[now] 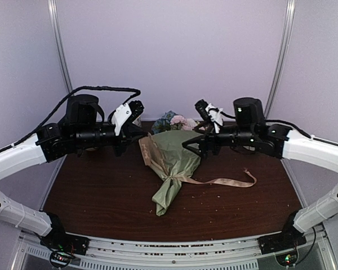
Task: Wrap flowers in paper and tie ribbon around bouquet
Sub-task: Cross the half-tied ribbon over the folded bouquet.
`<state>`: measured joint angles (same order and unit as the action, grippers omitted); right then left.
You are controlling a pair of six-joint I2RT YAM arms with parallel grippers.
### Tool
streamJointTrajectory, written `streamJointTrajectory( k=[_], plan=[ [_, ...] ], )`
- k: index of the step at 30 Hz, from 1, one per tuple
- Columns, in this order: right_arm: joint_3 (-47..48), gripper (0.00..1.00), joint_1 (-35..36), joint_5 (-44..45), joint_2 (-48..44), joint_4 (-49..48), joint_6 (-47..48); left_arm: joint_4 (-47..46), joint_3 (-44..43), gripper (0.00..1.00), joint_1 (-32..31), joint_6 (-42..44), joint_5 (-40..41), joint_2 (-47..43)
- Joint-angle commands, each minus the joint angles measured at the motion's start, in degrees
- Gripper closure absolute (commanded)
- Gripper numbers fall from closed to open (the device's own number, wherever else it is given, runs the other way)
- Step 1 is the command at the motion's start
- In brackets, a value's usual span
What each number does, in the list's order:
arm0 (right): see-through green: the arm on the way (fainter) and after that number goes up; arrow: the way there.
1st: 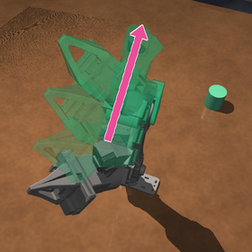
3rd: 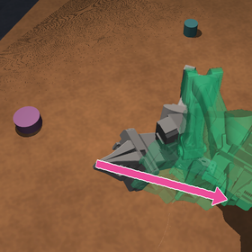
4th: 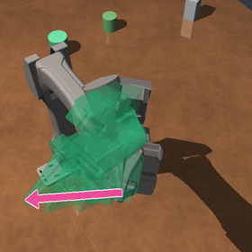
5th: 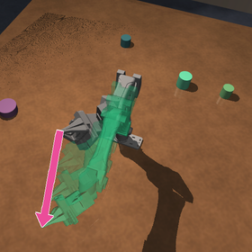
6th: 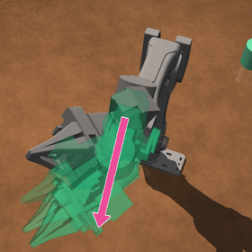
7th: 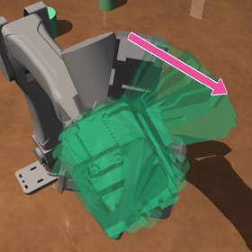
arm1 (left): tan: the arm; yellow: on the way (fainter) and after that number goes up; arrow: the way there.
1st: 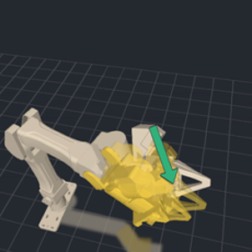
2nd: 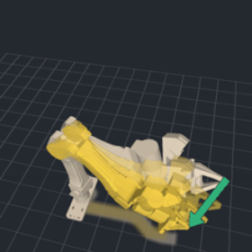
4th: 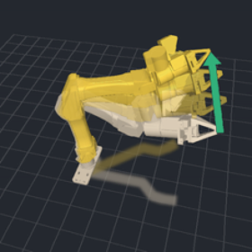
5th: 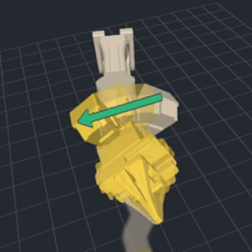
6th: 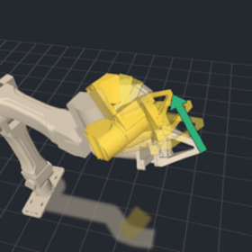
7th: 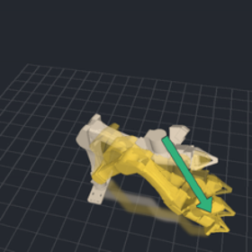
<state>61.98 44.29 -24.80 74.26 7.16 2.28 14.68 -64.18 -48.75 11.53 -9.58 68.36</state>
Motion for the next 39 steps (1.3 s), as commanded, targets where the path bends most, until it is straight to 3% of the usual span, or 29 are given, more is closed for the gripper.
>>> streamJointTrajectory(
  k=[1, 6, 11, 15, 19, 24, 29, 34, 35, 39],
  plan=[
    [9.66, 0.12, 2.13, -7.82, 13.76, -2.66, 6.78, -5.11, -0.66, 1.00, 0.58, 3.31, 0.66, 0.53],
    [14.91, 0.32, 4.66, -12.79, 25.41, -5.42, 5.80, -5.10, -1.21, 1.00, 2.37, 3.52, -1.10, 2.45],
    [15.71, 0.33, 4.62, -13.01, 31.23, -10.81, 2.34, -6.05, -0.62, 1.00, 4.45, 3.23, -3.54, 2.56],
    [15.88, 0.61, 4.67, -14.01, 34.17, -13.14, 0.35, -7.46, -0.14, 1.00, 6.11, 1.78, -4.82, 2.99],
    [14.28, 0.69, 4.50, -12.39, 35.14, -17.88, -2.27, -8.16, 0.30, 1.00, 6.99, 1.01, -5.53, 2.98],
    [15.43, 1.00, 4.51, -13.62, 36.11, -16.50, -3.38, -8.26, 0.46, 1.00, 7.90, 0.66, -5.03, 2.68],
    [11.62, 1.00, 4.36, -14.36, 32.87, -16.41, -4.17, -8.53, 1.45, 1.00, 11.68, -4.81, -3.46, 4.49],
    [7.72, 1.00, 4.53, -16.89, 30.29, -18.22, -8.24, -10.51, 4.89, 1.00, 15.25, -10.92, 3.81, 14.29],
    [6.74, 1.00, 4.66, -17.54, 29.84, -19.07, -9.26, -9.90, 4.87, 0.97, 15.24, -11.60, 5.01, 16.72],
    [3.45, 1.00, 5.16, -19.18, 28.04, -20.79, -12.67, -10.19, 6.99, 0.64, 15.07, -14.82, 7.68, 22.21]
  ],
)
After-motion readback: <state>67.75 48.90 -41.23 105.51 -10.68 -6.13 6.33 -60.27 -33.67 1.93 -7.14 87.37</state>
